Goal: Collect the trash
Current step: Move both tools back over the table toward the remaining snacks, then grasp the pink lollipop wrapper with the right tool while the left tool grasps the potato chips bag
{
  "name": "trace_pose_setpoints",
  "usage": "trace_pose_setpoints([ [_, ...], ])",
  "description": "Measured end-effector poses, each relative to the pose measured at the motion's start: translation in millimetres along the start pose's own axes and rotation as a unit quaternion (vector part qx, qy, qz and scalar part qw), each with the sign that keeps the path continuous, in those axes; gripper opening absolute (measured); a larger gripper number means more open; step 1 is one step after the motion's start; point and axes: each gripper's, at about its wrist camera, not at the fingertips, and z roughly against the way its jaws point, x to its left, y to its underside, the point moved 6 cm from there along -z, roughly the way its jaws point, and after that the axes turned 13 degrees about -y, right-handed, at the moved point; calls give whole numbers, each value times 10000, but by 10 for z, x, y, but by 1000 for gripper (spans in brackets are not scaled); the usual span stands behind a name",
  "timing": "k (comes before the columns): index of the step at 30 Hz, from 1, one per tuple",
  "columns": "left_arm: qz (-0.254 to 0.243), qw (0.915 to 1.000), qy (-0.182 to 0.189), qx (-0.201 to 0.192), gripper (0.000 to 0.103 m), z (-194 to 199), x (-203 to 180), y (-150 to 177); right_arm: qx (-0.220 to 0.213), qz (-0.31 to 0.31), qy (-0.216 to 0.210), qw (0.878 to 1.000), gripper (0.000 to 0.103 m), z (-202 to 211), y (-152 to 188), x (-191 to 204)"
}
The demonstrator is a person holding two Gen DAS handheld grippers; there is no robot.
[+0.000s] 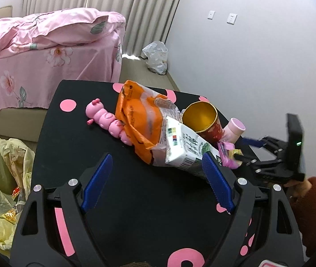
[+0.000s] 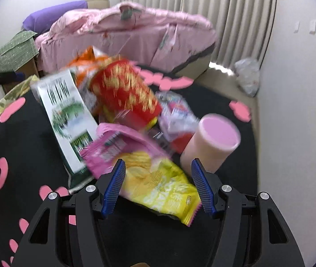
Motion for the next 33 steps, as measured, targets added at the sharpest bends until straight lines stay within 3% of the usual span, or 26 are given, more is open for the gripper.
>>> trace_pose_setpoints([
  [3,-100,9999,-1,-38,79,9,-30,-29,38,-217,-208,9995,56,-79,60,51],
  [5,-148,9999,-4,-42,79,2,-49,-41,-26,-381,-674,9970,56,-44,93,168],
  [12,-283,9995,116,-26,79,19,-171,12,166,-91,-1079,9940,56,168,304,577],
  [15,-446,9989,129,-100,79,98,-244,48,-211,-241,-914,9953,56,443,270,546],
  [17,-485,9986,145,-157,79,129,-291,49,-548,-604,-517,9953,56,590,167,391],
  [21,-322,9992,105,-200,79,119,-327,45,-923,-1301,-35,9872,56,538,-34,129],
  [25,-200,9995,140,-184,79,137,-382,105,-414,-1651,203,9852,38,11,-104,41],
  [28,-540,9983,229,-61,79,136,-534,176,-149,-1826,50,9831,21,-167,-12,-10],
  [30,-880,9957,273,-7,79,123,-682,237,-209,-1810,-218,9830,10,-82,64,40],
  [33,-1228,9911,511,3,79,104,-925,307,-420,-1617,-127,9859,10,228,181,71],
])
